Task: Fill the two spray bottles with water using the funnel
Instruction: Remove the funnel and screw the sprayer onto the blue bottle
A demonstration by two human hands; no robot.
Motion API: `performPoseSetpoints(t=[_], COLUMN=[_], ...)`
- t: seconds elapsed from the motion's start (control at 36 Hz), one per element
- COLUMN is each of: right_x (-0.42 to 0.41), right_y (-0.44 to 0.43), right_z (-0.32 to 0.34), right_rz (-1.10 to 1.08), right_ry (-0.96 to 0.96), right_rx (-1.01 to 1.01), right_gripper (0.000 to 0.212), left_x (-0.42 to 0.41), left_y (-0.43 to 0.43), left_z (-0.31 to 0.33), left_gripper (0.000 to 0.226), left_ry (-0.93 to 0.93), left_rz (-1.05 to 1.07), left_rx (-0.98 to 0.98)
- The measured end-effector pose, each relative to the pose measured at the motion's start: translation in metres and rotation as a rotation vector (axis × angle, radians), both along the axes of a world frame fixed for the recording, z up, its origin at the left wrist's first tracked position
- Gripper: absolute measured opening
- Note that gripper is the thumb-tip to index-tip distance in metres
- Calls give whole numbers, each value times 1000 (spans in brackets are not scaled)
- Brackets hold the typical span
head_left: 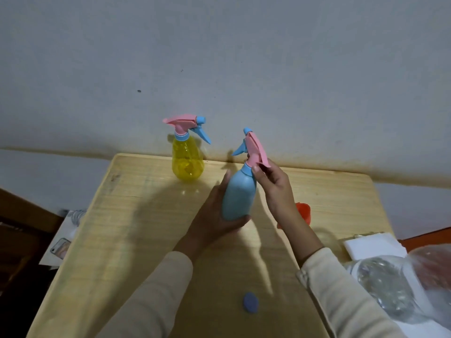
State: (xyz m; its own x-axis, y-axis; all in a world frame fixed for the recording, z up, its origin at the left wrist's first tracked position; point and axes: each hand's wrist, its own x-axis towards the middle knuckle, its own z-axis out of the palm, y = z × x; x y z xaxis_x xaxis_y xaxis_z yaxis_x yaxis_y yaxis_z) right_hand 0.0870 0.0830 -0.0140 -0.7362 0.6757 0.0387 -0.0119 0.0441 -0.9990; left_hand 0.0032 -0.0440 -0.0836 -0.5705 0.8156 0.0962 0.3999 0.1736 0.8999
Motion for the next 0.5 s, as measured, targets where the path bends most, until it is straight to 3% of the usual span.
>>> performPoseSetpoints(t=[0.14,0.28,0.42,0.5], right_x=[-4,-10,4,7], right_y=[-9,-32,-57,-65], right_z=[25,54,87,96], right_rz=[-33,-165,-69,-129], right_ry=[96,66,95,160], right_rx=[-106,-38,-77,-38], right_gripper=[16,34,37,22], left_x=[2,8,16,22], left_y=[-15,-23,-37,-46], left_z=[34,71,89,101], left_gripper=[102,98,102,99], left_ry=[74,205,29,59], left_rz=[-4,-17,-4,8], left_rx=[-20,-25,91,76])
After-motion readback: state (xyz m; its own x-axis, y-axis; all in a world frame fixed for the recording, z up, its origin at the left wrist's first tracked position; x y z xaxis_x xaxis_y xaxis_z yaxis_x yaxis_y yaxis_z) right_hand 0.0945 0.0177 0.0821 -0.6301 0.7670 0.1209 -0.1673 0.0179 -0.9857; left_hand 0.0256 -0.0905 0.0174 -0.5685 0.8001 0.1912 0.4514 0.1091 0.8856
